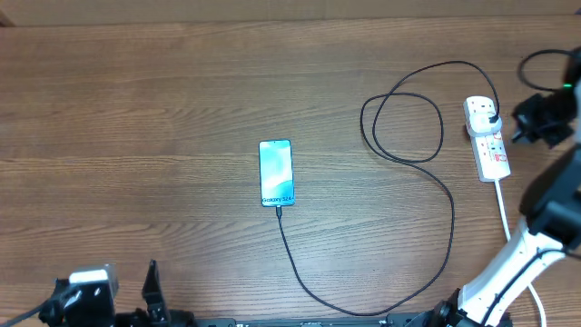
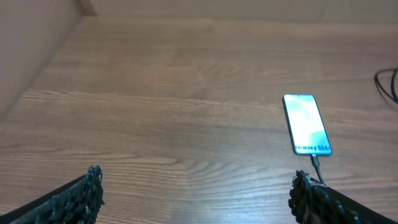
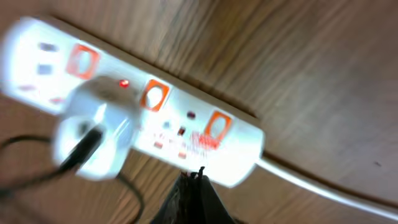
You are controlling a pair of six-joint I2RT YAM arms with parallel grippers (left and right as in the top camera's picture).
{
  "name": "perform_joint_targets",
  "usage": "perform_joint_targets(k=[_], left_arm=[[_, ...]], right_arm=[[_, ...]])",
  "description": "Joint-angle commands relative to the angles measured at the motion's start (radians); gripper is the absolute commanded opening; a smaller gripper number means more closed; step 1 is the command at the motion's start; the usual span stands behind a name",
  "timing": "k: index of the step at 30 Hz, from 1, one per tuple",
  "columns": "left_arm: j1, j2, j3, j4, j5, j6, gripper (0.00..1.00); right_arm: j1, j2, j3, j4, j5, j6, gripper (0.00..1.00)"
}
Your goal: Plug charger to phone and switch on socket
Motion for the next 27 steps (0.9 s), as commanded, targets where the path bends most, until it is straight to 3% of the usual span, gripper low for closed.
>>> perform_joint_targets(k=[1,6,9,16,23,27], left_arm=[[0.032,-0.030,-0.001,0.003,-0.014,-0.010,1.00],[0.046,-0.057,-0.001,0.003,-0.014,-0.010,1.00],[0.047,-0.093,0.000,0.003,-0.015,-0.010,1.00],[0.088,-0.159,0.000,0.003,-0.014,-0.010,1.00],[0.171,-0.175,0.000,0.003,-0.014,-0.014,1.00],[0.183,-0.196,-0.001,0.003,-0.015,-0.013,1.00]], right_arm=[[-0.029,-0.237,0.076,0.002,-0.187,-0.036,0.04],[-0.116,-0.467,0.162,0.126,-0.525,-0.023,0.04],[-0.199,-0.610,0.222,0.297,-0.729,0.098,0.04],[-0.270,-0.809,0.244,0.599,-0.756,0.253,0.04],[-0.270,-0.859,0.313,0.684,-0.764,0.381,0.04],[-0.270,-0.860,0.325,0.871,-0.764,0.584,0.04]])
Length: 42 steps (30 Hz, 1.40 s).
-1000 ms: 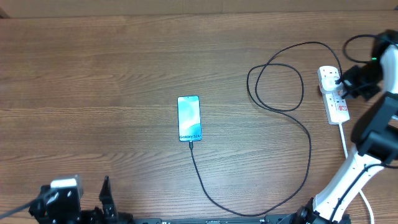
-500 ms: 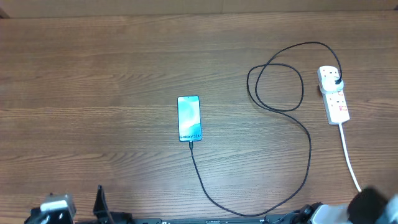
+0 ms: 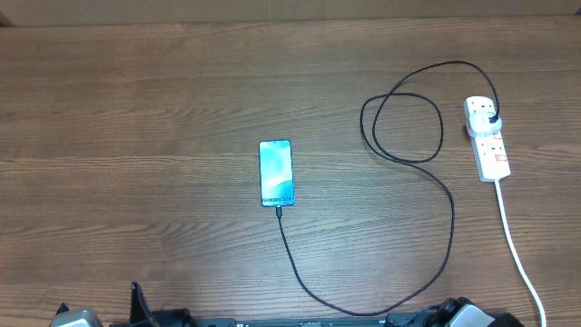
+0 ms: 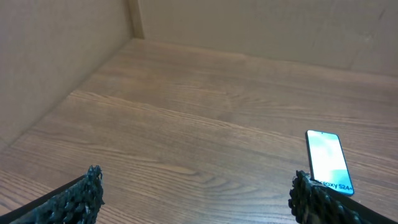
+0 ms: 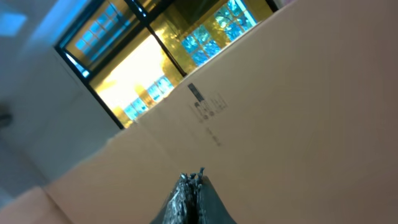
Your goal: Plug charger to phone and switch on socket
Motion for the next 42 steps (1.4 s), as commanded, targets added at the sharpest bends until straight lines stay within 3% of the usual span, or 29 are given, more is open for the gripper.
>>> perform_joint_targets(k=[1,3,6,10,13,15,17,18,20,27,32,42], left_arm=[[0.010,-0.046,0.000,0.004,-0.014,-0.013,1.00],[0.012,-0.090,0.000,0.004,-0.014,-0.013,1.00],[0.026,-0.142,0.003,-0.005,-0.015,-0.013,1.00],[0.051,-0.137,0.017,0.001,-0.014,-0.013,1.00],[0.052,-0.137,0.016,-0.001,-0.014,-0.013,1.00],[0.052,-0.137,0.016,-0.001,-0.014,-0.013,1.00],[0.052,-0.137,0.016,-0.001,-0.014,-0.013,0.99],[0.052,-0.137,0.016,0.000,-0.014,-0.013,1.00],[0.052,-0.137,0.016,0.038,-0.014,-0.013,1.00],[0.052,-0.137,-0.040,0.338,0.034,-0.092,1.00],[0.052,-0.137,-0.220,0.530,0.153,-0.093,1.00],[0.052,-0.137,-0.713,1.112,0.328,-0.093,1.00]], right_arm=[[-0.004,0.010,0.014,0.162,-0.005,0.248,0.04],[-0.004,0.010,0.014,0.289,-0.006,0.343,0.04],[-0.001,0.010,0.014,0.429,-0.006,0.364,0.04],[-0.001,-0.013,0.013,0.415,-0.039,0.354,0.05],[0.020,-0.039,0.013,0.272,-0.100,0.272,0.04],[0.097,-0.067,0.006,0.087,-0.090,0.103,0.04],[0.186,-0.093,-0.014,-0.042,-0.050,-0.045,0.04],[0.296,-0.125,-0.054,-0.154,0.035,-0.154,0.04],[0.404,-0.164,-0.114,-0.185,0.134,-0.161,0.04],[0.640,-0.341,-0.375,-0.089,0.294,-0.247,0.07],[0.665,-0.500,-0.565,0.013,0.359,-0.247,0.08],[0.664,-0.811,-0.847,0.204,0.386,-0.247,0.12]])
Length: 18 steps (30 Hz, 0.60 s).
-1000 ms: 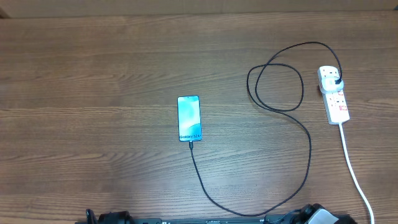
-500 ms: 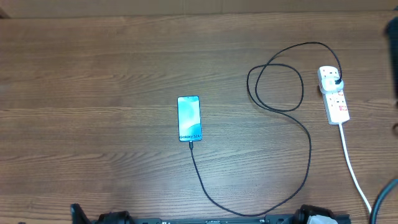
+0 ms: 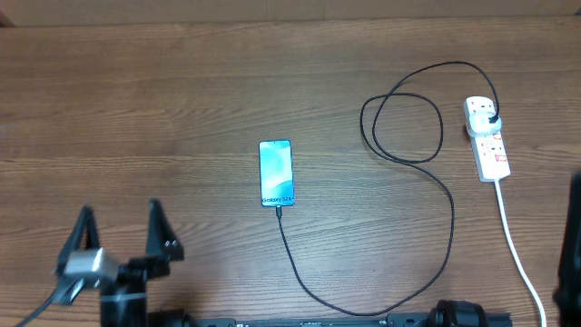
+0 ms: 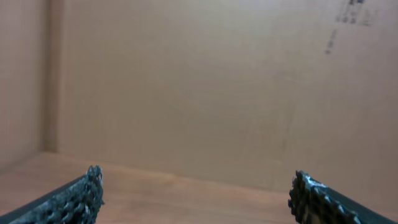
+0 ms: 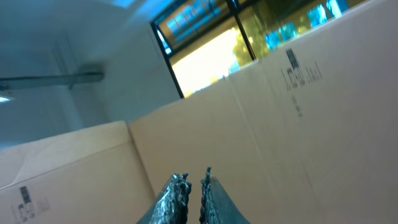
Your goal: Plug charger to phone and switch on socket
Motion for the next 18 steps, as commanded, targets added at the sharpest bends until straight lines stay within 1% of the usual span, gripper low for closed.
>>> perform_joint_targets(k=[1,4,8,11,18], left_arm=[[0.008,-0.005,-0.140,0.108,0.074,-0.010,1.00],[0.008,-0.005,-0.236,0.183,0.073,-0.027,0.99],[0.008,-0.005,-0.336,0.299,0.072,-0.089,1.00],[0.008,-0.005,-0.415,0.393,0.072,-0.096,0.99],[0.008,-0.005,-0.519,0.476,0.073,-0.114,1.00]], right_arm=[[0.007,-0.092,-0.071,0.036,0.024,-0.008,0.12],[0.007,-0.177,-0.136,0.082,0.024,-0.008,0.13],[0.007,-0.284,-0.226,0.148,0.032,-0.008,0.17],[0.007,-0.364,-0.284,0.170,0.089,-0.008,0.18],[0.000,-0.472,-0.328,0.178,0.179,-0.009,0.18]])
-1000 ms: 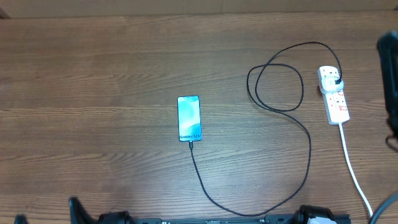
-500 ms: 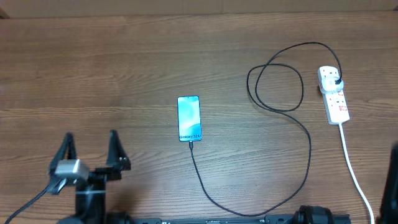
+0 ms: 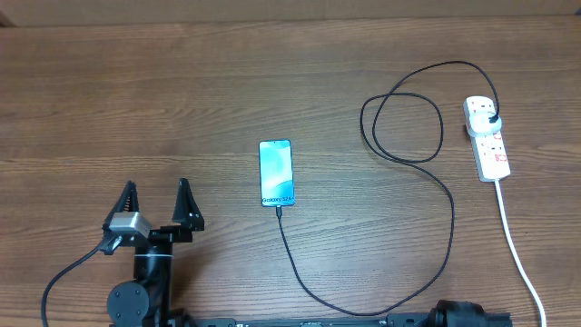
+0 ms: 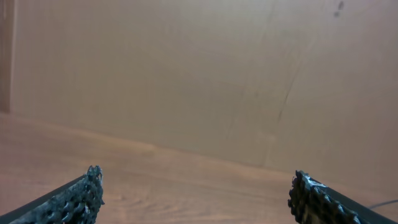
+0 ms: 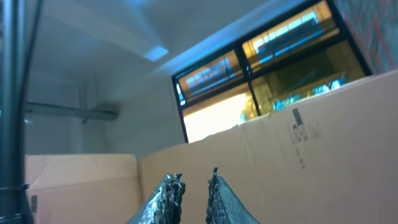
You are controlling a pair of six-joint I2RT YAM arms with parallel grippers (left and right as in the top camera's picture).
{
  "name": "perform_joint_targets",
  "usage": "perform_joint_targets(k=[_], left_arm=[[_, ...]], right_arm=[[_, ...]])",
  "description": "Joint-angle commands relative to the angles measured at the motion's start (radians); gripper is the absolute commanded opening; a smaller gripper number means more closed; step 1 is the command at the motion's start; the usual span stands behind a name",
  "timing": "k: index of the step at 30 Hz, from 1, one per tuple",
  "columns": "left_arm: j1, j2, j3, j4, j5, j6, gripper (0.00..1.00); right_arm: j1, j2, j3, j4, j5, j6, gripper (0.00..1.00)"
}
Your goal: Plug charger to phone and switch on socket
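Observation:
The phone (image 3: 276, 173) lies face up mid-table with its screen lit. A black charger cable (image 3: 451, 227) is plugged into the phone's near end, sweeps along the front edge, loops at the right and ends at a plug (image 3: 490, 114) in the white power strip (image 3: 487, 143). My left gripper (image 3: 155, 193) stands open and empty at the front left, well left of the phone. In the left wrist view the left gripper (image 4: 198, 186) faces the far wall. The right gripper (image 5: 194, 177) points upward, slightly open and empty; it is out of the overhead view.
The wooden table (image 3: 136, 91) is bounded by cardboard walls (image 4: 186, 74). The strip's white lead (image 3: 517, 245) runs toward the front right corner. The right wrist view shows only a cardboard wall and windows (image 5: 280, 56).
My left arm has moved right and a little farther onto the table, its gripper still open. The right arm has left the overhead view's right edge. The right fingers stand slightly wider apart.
First my right gripper was shut beside the power strip, where a red lamp glowed, and the left gripper was open at the front left. Then both arms were back at the front edge. Later the left arm stood raised at the front left, and now nearer the phone.

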Motion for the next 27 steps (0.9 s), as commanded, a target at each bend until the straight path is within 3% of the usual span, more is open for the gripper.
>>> perform_joint_targets(k=[1,12,19,23,27], left_arm=[[0.008,-0.005,-0.042,0.018,0.011,-0.028,1.00],[0.008,-0.005,-0.078,-0.002,0.011,-0.028,1.00],[0.008,-0.005,-0.078,-0.169,0.027,-0.027,1.00],[0.008,-0.002,-0.078,-0.167,0.027,-0.027,0.99],[0.008,-0.001,-0.078,-0.167,0.027,-0.027,1.00]], right_arm=[[-0.003,-0.045,-0.009,0.003,0.079,-0.005,0.18],[-0.005,-0.119,-0.009,0.003,0.078,-0.024,0.18],[-0.011,-0.172,-0.001,-0.010,0.113,-0.081,0.20],[-0.010,-0.172,-0.001,-0.012,0.123,-0.080,0.21],[-0.010,-0.172,-0.001,-0.011,0.138,-0.080,0.31]])
